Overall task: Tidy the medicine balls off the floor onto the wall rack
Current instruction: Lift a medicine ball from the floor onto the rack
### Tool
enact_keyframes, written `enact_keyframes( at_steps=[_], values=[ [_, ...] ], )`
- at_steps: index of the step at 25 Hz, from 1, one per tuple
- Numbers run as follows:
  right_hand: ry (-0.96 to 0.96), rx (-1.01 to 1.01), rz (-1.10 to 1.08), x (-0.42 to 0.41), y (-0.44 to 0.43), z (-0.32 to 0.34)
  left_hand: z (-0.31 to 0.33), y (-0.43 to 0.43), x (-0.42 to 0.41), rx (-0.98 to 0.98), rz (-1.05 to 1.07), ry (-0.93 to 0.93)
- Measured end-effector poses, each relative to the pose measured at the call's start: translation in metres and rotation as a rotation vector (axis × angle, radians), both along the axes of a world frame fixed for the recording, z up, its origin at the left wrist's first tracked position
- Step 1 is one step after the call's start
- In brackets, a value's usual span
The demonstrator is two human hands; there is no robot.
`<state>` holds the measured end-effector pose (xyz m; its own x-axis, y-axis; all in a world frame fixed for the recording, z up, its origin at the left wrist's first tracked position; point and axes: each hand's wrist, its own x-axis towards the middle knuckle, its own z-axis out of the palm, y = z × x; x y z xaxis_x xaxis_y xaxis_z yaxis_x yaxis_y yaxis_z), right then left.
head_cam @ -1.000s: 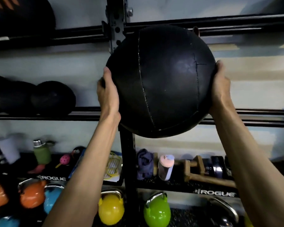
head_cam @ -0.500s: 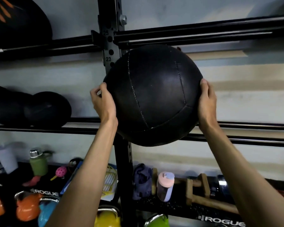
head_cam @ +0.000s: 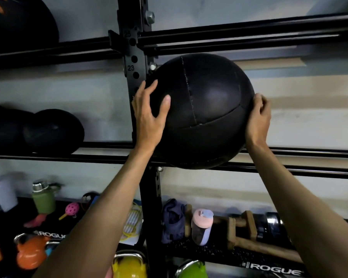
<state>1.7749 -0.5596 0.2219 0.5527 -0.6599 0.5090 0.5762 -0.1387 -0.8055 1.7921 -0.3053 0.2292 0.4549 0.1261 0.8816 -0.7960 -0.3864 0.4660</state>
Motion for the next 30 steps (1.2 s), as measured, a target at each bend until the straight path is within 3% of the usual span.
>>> enact_keyframes(
  at_steps=[4,8,12,17,20,23,27,30],
  values=[
    [-0.079,-0.219,-0.120,0.000,0.017,-0.034,0.012,-0.009,0.012,0.004,0.100,0.082],
    [0.088,-0.251,-0.093,0.012,0.003,-0.030,0.010,-0.025,0.012,0.113,0.300,0.097],
    [0.206,-0.308,-0.066,0.022,-0.017,-0.026,-0.039,-0.032,0.013,0.263,0.174,0.018],
    [0.179,-0.290,-0.149,-0.008,-0.005,-0.042,-0.038,-0.024,0.001,0.195,0.188,0.047],
    [0.096,-0.339,-0.202,-0.052,0.025,-0.103,-0.107,-0.014,-0.018,0.103,0.231,0.011],
    [0.185,-0.432,-0.070,-0.093,0.062,-0.183,-0.217,-0.001,-0.045,0.204,0.187,0.236],
    [0.573,-0.536,0.013,-0.127,0.098,-0.321,-0.361,0.024,-0.098,0.372,0.097,0.642],
    [0.791,-0.576,0.105,-0.163,0.125,-0.403,-0.434,0.046,-0.136,0.526,0.046,0.951]
  ],
)
